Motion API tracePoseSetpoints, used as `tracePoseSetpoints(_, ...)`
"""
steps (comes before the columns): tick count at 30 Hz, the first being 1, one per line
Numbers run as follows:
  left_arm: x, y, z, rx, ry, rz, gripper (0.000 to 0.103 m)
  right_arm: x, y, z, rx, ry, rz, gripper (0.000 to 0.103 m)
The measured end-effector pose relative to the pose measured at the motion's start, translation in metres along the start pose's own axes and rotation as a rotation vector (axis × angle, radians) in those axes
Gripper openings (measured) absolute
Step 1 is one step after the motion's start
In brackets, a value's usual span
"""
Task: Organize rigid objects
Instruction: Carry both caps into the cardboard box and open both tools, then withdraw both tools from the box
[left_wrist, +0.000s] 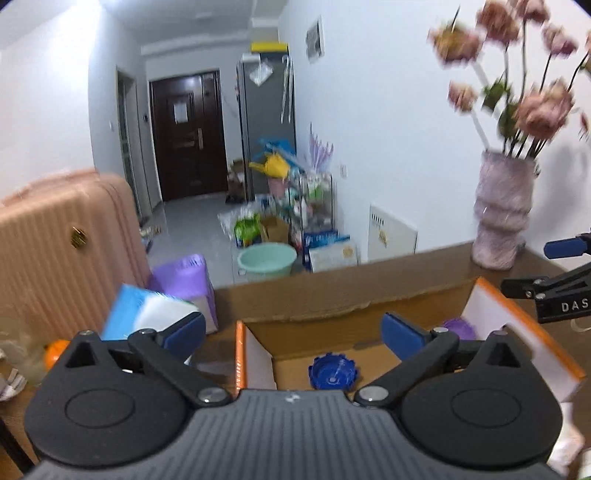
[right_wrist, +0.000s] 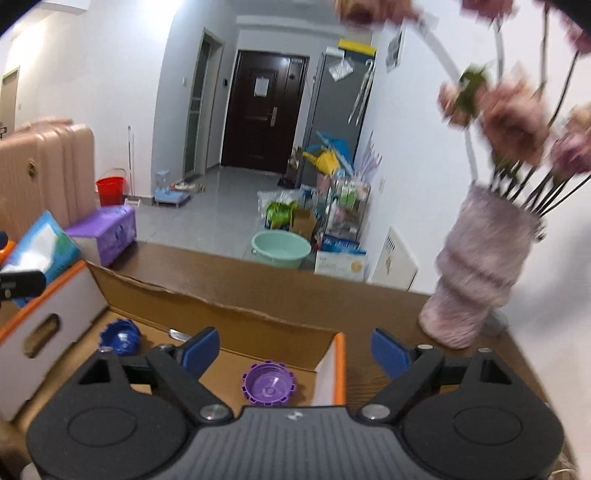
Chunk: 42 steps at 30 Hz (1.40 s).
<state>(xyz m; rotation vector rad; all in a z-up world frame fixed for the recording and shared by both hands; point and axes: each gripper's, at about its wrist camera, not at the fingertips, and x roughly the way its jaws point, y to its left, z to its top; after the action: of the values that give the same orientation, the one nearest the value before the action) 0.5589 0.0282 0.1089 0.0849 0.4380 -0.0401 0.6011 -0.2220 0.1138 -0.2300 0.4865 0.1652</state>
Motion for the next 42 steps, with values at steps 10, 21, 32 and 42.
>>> tracePoseSetpoints(10,-0.137,0.003,-0.015,-0.015,-0.058,0.021,0.103,-0.151,-0.007,-0.036,-0.016,-0.077,-0.039,0.094)
tracePoseSetpoints(21,-0.278,-0.009,-0.124,-0.071,-0.188,0.015,0.103,-0.275,0.030,-0.156,0.110,-0.208,0.001,0.095)
tracePoseSetpoints(32,-0.356,-0.044,-0.230,0.000,-0.164,-0.072,0.103,-0.345,0.093,-0.289,0.211,-0.232,0.008,0.103)
tracePoseSetpoints(42,-0.332,-0.059,-0.246,0.031,-0.097,-0.078,0.103,-0.334,0.083,-0.304,0.254,-0.141,-0.002,0.102)
